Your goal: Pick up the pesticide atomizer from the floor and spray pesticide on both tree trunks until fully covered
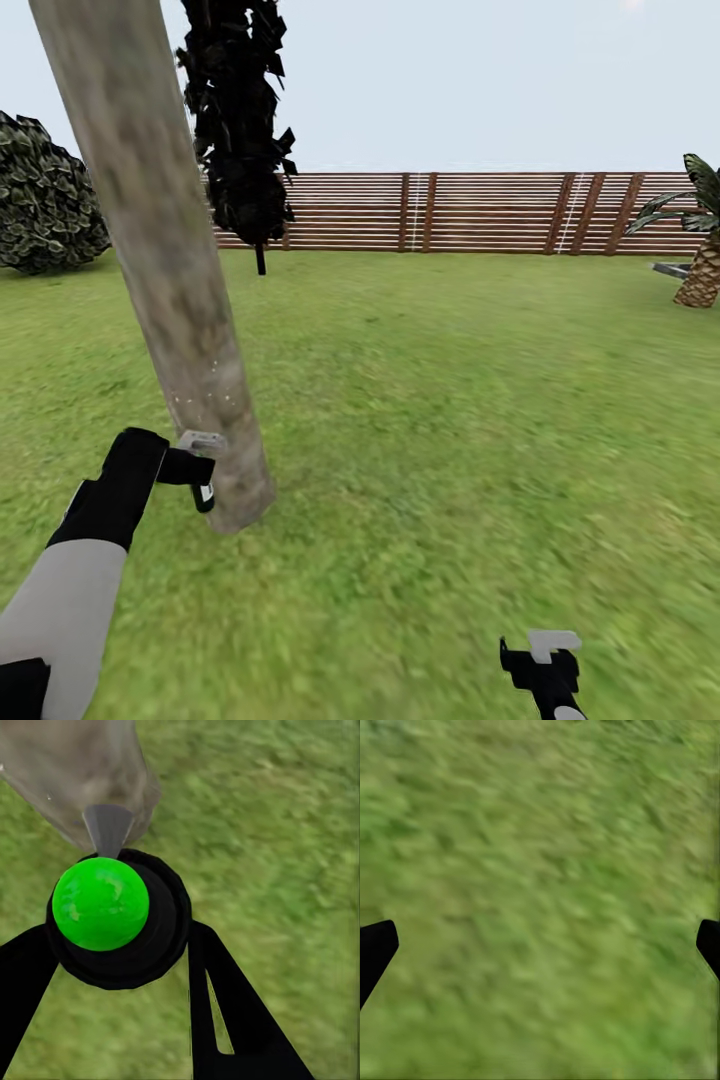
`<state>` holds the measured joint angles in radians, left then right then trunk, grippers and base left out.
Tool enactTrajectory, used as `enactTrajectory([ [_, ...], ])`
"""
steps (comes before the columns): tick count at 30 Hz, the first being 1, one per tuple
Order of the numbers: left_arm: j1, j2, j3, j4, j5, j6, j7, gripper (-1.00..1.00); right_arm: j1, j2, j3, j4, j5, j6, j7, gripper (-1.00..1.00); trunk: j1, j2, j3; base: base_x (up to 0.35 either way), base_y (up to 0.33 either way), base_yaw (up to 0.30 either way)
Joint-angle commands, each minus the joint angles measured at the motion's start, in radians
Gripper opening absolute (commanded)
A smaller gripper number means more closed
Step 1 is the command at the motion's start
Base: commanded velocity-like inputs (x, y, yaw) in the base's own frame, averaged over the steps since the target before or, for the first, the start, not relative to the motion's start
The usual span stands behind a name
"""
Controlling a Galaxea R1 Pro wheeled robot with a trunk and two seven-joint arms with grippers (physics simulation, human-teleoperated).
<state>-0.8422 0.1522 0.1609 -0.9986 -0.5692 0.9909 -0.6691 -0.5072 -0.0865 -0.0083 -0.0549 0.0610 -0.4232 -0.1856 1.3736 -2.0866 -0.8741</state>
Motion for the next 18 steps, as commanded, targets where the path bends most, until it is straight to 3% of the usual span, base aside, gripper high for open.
enactTrajectory([
  [1, 0.001, 0.004, 0.023, 0.000, -0.006, 0.003, -0.009, -1.00, -0.001, 0.000, -0.001, 0.001, 0.006, -0.002, -0.005, 1.00, 0.000, 0.000, -0.001, 0.232, -0.196, 0.000],
  [3, 0.035, 0.030, 0.111, 0.001, -0.011, -0.009, 0.028, -1.00, -0.001, 0.001, -0.001, 0.000, 0.006, -0.002, -0.005, 1.00, 0.000, 0.000, -0.001, 0.235, -0.191, 0.003],
  [4, 0.044, 0.027, 0.121, 0.001, -0.011, -0.011, 0.042, -1.00, -0.001, 0.001, -0.001, 0.000, 0.006, -0.002, -0.005, 1.00, 0.000, 0.000, -0.001, 0.190, -0.214, 0.109],
  [9, 0.051, -0.013, 0.100, 0.000, -0.012, -0.008, 0.052, -1.00, -0.001, 0.001, -0.001, 0.000, 0.006, -0.002, -0.005, 1.00, 0.000, 0.000, -0.001, -0.013, -0.266, 0.251],
  [12, 0.052, -0.003, 0.106, 0.002, -0.013, -0.009, 0.052, -1.00, -0.001, 0.001, -0.001, 0.000, 0.006, -0.002, -0.005, 1.00, 0.000, 0.000, -0.001, -0.085, -0.275, 0.274],
  [14, 0.076, 0.026, 0.121, 0.003, -0.012, -0.011, 0.063, -1.00, -0.001, 0.002, -0.001, 0.001, 0.006, -0.002, -0.005, 1.00, 0.000, 0.000, -0.001, -0.017, -0.276, 0.261],
  [16, 0.088, 0.037, 0.124, 0.004, -0.012, -0.013, 0.070, -1.00, -0.001, 0.002, -0.001, 0.001, 0.006, -0.002, -0.005, 1.00, 0.000, 0.000, -0.001, 0.047, -0.275, 0.128],
  [18, 0.094, 0.022, 0.121, 0.016, -0.007, -0.016, 0.075, -1.00, -0.001, 0.002, -0.001, 0.001, 0.006, -0.002, -0.005, 1.00, 0.000, 0.000, -0.001, 0.142, -0.250, 0.035],
])
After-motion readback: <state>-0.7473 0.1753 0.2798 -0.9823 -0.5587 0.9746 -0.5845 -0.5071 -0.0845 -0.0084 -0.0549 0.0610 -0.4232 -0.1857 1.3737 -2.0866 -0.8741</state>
